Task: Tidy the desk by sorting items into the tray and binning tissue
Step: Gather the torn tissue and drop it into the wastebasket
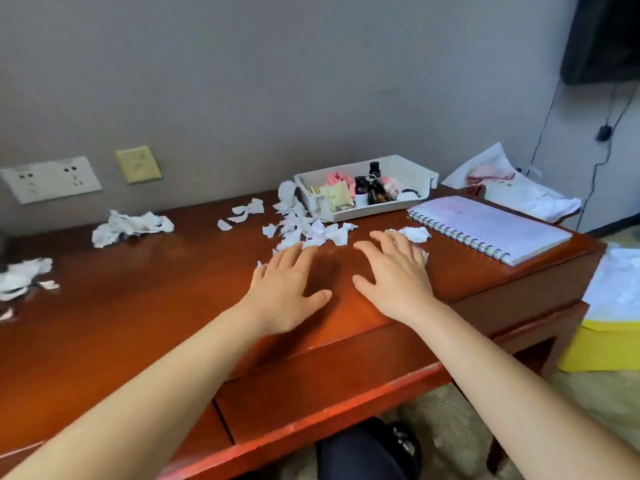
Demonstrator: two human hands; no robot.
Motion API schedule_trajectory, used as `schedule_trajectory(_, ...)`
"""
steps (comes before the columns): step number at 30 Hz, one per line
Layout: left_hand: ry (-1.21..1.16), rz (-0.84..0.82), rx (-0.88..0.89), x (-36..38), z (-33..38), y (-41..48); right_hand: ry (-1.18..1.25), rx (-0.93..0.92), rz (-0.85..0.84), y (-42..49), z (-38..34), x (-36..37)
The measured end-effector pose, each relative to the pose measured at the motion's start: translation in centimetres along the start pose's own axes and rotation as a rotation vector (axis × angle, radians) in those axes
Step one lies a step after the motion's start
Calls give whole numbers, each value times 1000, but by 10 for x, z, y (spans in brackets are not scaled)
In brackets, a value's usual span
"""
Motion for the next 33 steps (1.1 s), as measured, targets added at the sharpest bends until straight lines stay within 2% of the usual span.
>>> schedule_trajectory(5, -97, 227, -149, 1, -43, 33, -137, 142, -87, 41, 15, 22)
schedule_trajectory(8, -139, 249, -165, 1, -55, 52, -101, 317, -215, 52, 35, 39)
schedule_trajectory(10, -168, 238, -166, 1, -61, 63, -66, 337, -273, 60, 35, 49)
schedule_trajectory(17, -156, 251, -231, -8, -96, 101, 28, 43, -191, 90, -8, 55)
schedule_trajectory(20, -168, 241, -168, -10, -96, 110, 87, -85, -102, 99, -31, 47)
schedule_trajectory(24, -217, 314, -96, -21, -103, 115, -2, -69, 101, 111, -41, 29)
schedule_trajectory(29, -406, 344, -33, -29, -117, 121, 70, -68, -43, 124, -48, 52)
schedule_trajectory(33, -358, 287, 5, -26, -117, 130, 129, -149, -44, 129, -67, 54)
Point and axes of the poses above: each hand's wrist, its own y-axis towards the middle knuckle, its own x-axis out of the palm, z = x × y, the point moved 10 cm from there along y, towards the middle knuckle, and after that the axes turned 14 degrees about -y, right-handed, at the moved point
